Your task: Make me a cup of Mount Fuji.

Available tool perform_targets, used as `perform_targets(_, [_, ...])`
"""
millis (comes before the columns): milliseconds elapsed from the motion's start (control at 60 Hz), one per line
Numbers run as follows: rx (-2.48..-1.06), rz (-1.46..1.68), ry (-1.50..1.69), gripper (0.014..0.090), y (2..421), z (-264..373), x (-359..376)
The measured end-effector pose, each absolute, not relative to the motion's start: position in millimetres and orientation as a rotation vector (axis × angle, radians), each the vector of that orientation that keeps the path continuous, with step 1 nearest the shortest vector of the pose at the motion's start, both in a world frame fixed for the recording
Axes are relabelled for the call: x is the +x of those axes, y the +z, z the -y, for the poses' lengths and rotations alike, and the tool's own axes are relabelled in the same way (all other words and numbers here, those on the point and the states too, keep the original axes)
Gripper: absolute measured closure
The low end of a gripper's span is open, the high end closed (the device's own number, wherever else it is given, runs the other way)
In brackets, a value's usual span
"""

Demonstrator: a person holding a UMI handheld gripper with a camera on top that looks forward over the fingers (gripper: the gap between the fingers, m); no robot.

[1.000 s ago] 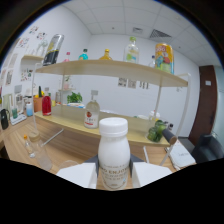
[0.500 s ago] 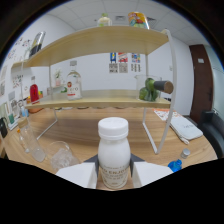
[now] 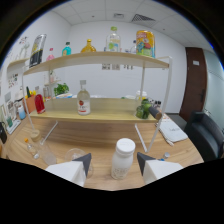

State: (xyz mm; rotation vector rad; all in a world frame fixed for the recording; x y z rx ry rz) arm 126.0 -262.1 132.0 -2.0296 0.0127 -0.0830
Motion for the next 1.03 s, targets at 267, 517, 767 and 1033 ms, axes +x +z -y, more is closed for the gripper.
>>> perform_targets(267, [-2.158,-0.031,-0.06,0.0184,151,306,58])
perform_targets(517, [-2.213,-0.041,-0.047,0.0188,150,314,8])
perform_targets(767, [-2.216,-0.02,-0.071,0.0186,154,316,-13])
perform_targets(1033, [-2.232,-0.052,-0.066,0.0187,152,320,-18])
